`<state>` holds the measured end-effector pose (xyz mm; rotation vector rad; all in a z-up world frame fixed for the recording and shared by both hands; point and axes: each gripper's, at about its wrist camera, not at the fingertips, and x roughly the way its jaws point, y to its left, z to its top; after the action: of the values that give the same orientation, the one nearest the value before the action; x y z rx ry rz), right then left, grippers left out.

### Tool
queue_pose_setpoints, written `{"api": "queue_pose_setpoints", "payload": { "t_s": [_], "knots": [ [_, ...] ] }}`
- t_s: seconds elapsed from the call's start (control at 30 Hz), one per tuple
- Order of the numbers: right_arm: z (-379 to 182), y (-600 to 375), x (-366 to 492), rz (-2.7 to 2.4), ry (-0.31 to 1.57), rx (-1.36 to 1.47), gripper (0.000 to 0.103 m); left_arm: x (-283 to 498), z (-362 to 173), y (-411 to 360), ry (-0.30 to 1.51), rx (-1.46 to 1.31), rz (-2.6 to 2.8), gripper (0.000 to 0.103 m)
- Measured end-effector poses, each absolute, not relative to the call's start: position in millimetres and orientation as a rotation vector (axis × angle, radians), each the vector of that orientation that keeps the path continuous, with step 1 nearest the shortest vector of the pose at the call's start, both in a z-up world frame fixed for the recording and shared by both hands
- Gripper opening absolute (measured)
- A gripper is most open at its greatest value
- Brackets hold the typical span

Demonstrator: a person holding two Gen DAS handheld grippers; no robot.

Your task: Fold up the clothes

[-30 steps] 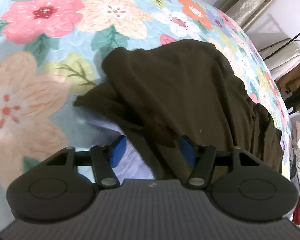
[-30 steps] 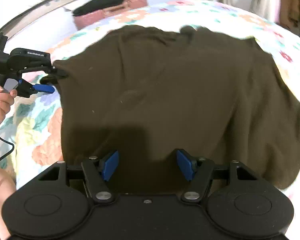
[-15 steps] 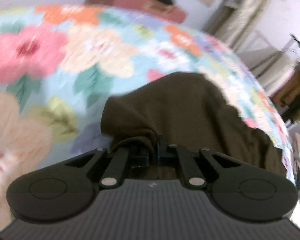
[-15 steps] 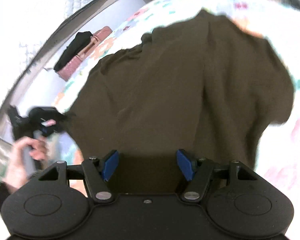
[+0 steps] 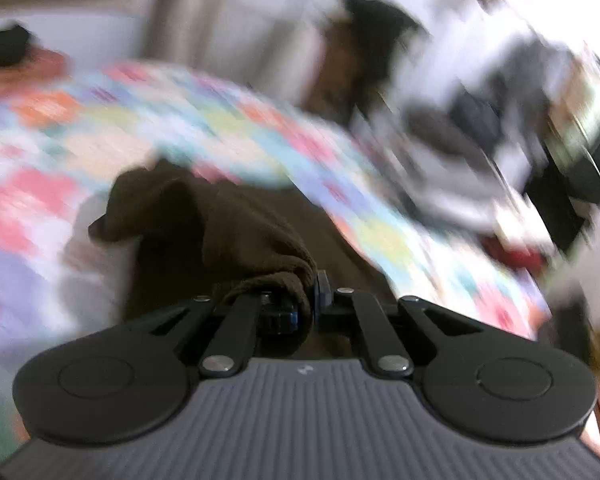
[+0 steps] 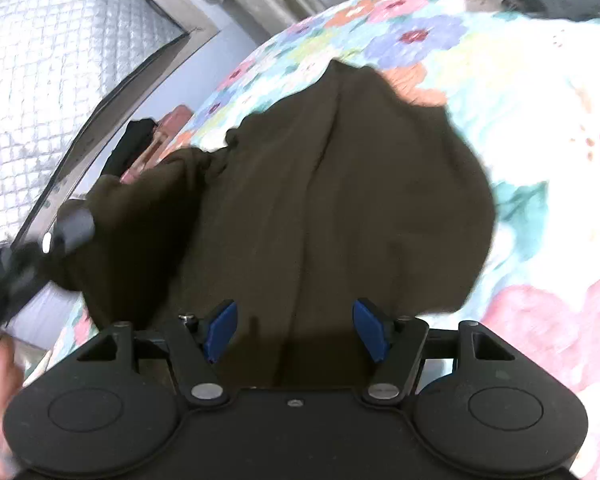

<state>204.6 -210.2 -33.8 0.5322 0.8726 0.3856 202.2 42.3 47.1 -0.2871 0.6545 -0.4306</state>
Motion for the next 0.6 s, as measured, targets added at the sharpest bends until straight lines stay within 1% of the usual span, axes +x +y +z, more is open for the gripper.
{"api": "queue_pose_setpoints", "payload": {
  "t_s": [0.1,0.17,0.27,0.33,0.37,0.4,0.5,0.6],
  "knots": [
    [-35,-222,206,0.346,0.863,0.545,0.07,209,9,-3,0.845,-0.264,-0.464,0.006],
    [-36,-230,207,0.329,0.858,0.581,0.069,213,-10,-15,0.915,-0.197,-0.464,0.007],
    [-36,-237,207,0.326,0.843,0.622,0.07,213,-6,-7,0.92,-0.183,-0.496,0.009],
    [-37,-236,208,0.325,0.839,0.613,0.07,208,5,5,0.891,-0.219,-0.52,0.027],
    [-37,-236,208,0.321,0.836,0.606,0.07,206,10,12,0.876,-0.239,-0.531,0.046],
    [-37,-235,207,0.318,0.835,0.601,0.07,204,16,18,0.862,-0.259,-0.542,0.052],
    [-33,-231,205,0.324,0.811,0.586,0.07,196,35,40,0.782,-0.254,-0.554,0.052],
    [-25,-228,199,0.35,0.769,0.573,0.07,196,42,68,0.722,-0.267,-0.449,0.053]
  ]
}}
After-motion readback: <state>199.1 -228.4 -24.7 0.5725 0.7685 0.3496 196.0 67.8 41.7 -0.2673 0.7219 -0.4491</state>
